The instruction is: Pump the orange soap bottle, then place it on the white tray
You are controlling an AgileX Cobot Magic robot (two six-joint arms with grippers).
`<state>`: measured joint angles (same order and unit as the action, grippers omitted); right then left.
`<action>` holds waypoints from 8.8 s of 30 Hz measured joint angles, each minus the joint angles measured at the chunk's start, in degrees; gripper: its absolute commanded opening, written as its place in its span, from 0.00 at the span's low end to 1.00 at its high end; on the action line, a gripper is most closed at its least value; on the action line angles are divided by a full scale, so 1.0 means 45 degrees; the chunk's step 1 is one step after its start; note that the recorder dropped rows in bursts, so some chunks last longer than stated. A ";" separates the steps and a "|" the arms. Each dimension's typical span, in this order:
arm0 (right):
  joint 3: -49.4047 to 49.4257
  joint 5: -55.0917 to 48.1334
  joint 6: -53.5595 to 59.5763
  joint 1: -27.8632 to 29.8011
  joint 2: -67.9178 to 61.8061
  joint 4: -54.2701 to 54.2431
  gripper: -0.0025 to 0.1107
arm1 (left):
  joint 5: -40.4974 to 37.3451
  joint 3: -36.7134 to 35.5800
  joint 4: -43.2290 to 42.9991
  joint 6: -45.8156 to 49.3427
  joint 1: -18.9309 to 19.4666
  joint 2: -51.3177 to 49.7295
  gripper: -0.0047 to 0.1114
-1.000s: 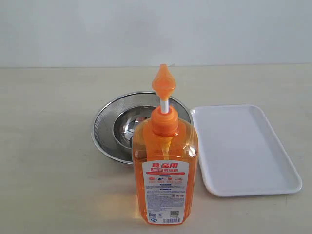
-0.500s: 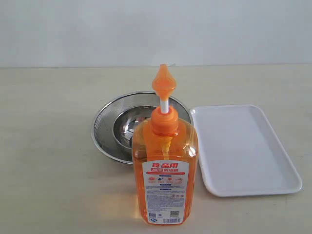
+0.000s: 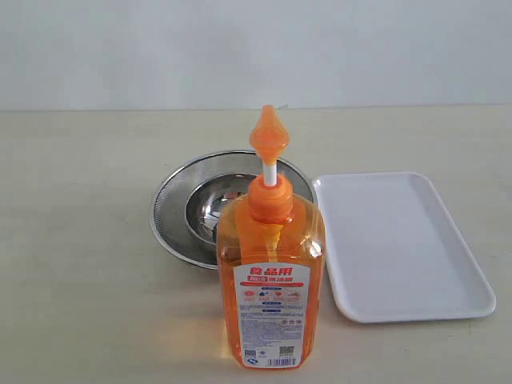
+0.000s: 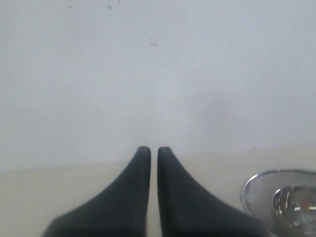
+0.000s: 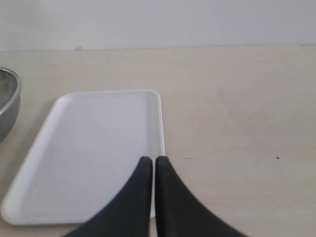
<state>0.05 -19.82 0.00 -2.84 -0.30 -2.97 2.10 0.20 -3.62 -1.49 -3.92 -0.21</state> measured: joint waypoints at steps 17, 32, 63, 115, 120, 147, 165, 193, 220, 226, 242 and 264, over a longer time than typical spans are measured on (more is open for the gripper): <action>0.0000 0.0000 0.0000 0.0000 0.0000 0.0000 0.02 | -0.0173 0.3255 0.0000 -0.0692 0.0000 -0.3972 0.08; 0.0000 0.0000 0.0000 0.0000 0.0000 0.0000 0.02 | 0.2157 0.5395 0.0000 -0.0775 0.0000 -0.9764 0.08; 0.0000 0.0000 0.0000 0.0000 0.0000 0.0000 0.02 | 1.1647 0.5397 -1.7952 -1.0457 -0.0523 -1.7557 0.08; 0.0000 0.0000 0.0000 0.0000 0.0000 0.0000 0.02 | 1.4368 0.4781 -1.5557 -0.8802 -0.0523 -1.9401 0.89; 0.0000 0.0000 0.0000 0.0000 0.0000 0.0000 0.02 | 1.4223 0.4781 -1.5765 -0.7977 -0.0523 -1.9401 0.89; 0.0000 0.0000 0.0000 0.0000 0.0000 0.0000 0.02 | 1.4700 0.6610 -1.3335 -0.3033 -0.3232 -2.3058 0.89; 0.0000 0.0000 0.0000 0.0000 0.0000 0.0000 0.02 | 1.4927 0.9580 -1.3859 -0.5943 -0.4822 -2.5270 0.17; 0.0000 0.0000 0.0000 0.0000 0.0000 0.0000 0.02 | 1.5555 0.9605 -1.5986 -0.6555 -0.4822 -2.5270 0.08; 0.0000 0.4322 -0.0432 0.0000 0.0000 0.0361 0.02 | 1.4521 0.9605 -1.5599 -0.6763 -0.4822 -2.4552 0.08; 0.0000 0.5587 -0.0929 0.0000 0.0000 0.0361 0.02 | 1.4207 0.9583 -1.5649 -0.6995 -0.4822 -2.3294 0.08; -0.2575 0.2781 -0.1504 -0.0842 -0.5060 0.0361 0.02 | 1.2200 0.9537 -1.5621 -0.9131 -0.4822 -1.9379 0.08; -0.5376 0.6279 -0.4797 -0.3127 -1.0450 0.3249 0.02 | 0.2957 0.9468 -1.4237 -1.1207 -0.4822 -1.4942 0.08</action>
<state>-24.14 8.43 -21.59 -16.92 -47.32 11.65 15.41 42.81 -67.69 -51.92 -25.62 -67.45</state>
